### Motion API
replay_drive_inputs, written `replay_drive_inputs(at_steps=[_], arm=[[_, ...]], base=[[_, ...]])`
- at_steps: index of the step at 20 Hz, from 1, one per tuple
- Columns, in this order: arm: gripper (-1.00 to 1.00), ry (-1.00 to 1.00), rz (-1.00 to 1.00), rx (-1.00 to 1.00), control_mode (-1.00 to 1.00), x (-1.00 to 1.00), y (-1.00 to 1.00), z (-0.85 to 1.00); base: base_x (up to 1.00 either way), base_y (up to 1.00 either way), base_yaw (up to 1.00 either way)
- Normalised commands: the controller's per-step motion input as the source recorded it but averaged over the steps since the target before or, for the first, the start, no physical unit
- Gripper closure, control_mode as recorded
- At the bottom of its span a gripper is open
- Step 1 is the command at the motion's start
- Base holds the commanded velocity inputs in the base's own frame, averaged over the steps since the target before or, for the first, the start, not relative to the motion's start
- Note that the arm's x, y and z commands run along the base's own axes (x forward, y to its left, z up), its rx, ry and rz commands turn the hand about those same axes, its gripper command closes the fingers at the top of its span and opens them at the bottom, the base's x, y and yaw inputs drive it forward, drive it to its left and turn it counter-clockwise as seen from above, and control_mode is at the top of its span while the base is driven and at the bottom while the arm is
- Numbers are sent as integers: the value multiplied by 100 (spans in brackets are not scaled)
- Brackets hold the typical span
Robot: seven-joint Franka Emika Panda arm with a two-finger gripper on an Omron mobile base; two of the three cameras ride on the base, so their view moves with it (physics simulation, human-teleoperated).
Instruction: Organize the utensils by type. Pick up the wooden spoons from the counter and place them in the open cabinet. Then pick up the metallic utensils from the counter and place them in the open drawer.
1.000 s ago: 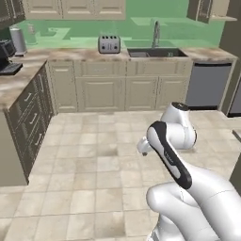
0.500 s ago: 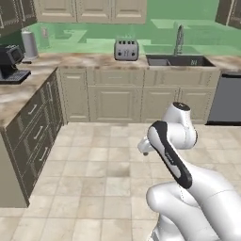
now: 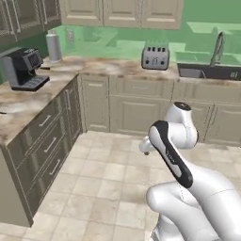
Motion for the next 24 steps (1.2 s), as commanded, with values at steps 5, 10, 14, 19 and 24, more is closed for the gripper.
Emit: replay_drive_inputs(at_steps=[5,10,14,19,24], arm=[[-100,0,0,0,100,0,0,0],[-100,0,0,0,100,0,0,0],[-100,0,0,0,100,0,0,0],[-100,0,0,0,100,0,0,0],[-100,0,0,0,100,0,0,0]], base=[[100,0,47],[90,0,61],[79,0,70],[75,0,73],[71,-14,64]])
